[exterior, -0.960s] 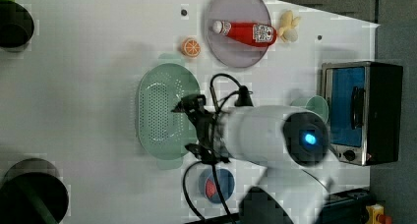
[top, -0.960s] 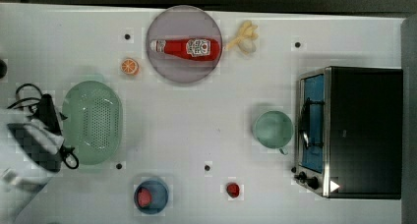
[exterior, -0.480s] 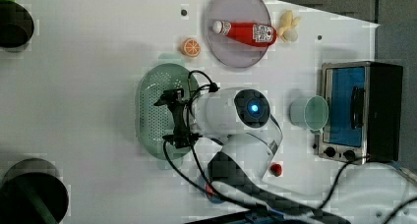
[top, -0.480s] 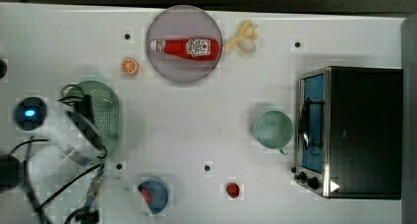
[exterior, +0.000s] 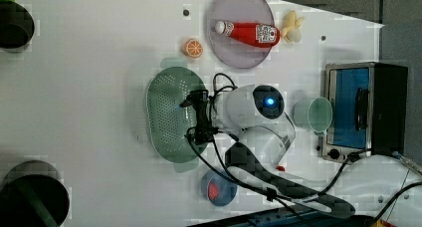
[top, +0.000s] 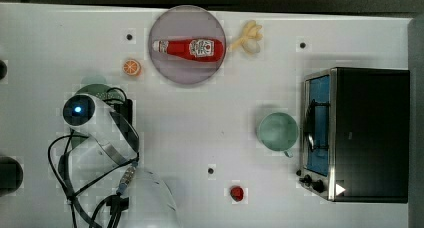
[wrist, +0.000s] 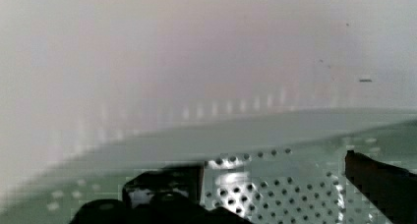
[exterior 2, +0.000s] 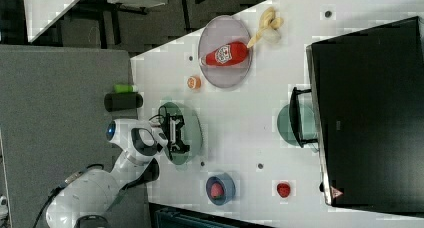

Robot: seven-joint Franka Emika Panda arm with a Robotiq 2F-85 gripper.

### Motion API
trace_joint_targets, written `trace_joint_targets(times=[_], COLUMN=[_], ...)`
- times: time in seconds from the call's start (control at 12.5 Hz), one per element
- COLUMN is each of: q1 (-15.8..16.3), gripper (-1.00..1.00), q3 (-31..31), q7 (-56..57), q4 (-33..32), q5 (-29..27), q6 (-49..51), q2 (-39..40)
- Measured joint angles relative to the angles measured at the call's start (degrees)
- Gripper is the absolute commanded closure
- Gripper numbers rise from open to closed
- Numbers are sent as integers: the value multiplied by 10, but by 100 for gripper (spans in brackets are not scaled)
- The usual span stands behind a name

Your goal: Drag strainer left to right.

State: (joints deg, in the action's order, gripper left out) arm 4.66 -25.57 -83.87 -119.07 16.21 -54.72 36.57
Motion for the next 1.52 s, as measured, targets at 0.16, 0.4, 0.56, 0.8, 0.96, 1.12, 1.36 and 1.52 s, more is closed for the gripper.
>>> trace_joint_targets(times=[0.16,0.4,0.56,0.8,0.96,1.12,1.36,1.52], q1=[-2,-19,-32,-56,-67,-76,-101,-109], gripper=[-100,-100,-100,-100,-100,-100,-100,-100], q3=[12,13,8,-1,11,34,57,90], q7=[-1,0,1,8,31,41,82,119], q4=[-18,-48,-75,-109,-131,-159,-178,-177], q5=[17,28,30,24,14,33,27,16], q6=[-7,-41,-39,-64,-81,-88,-93,-91], q2=[-15,-46,-72,-97,-106,-109,-108,-115])
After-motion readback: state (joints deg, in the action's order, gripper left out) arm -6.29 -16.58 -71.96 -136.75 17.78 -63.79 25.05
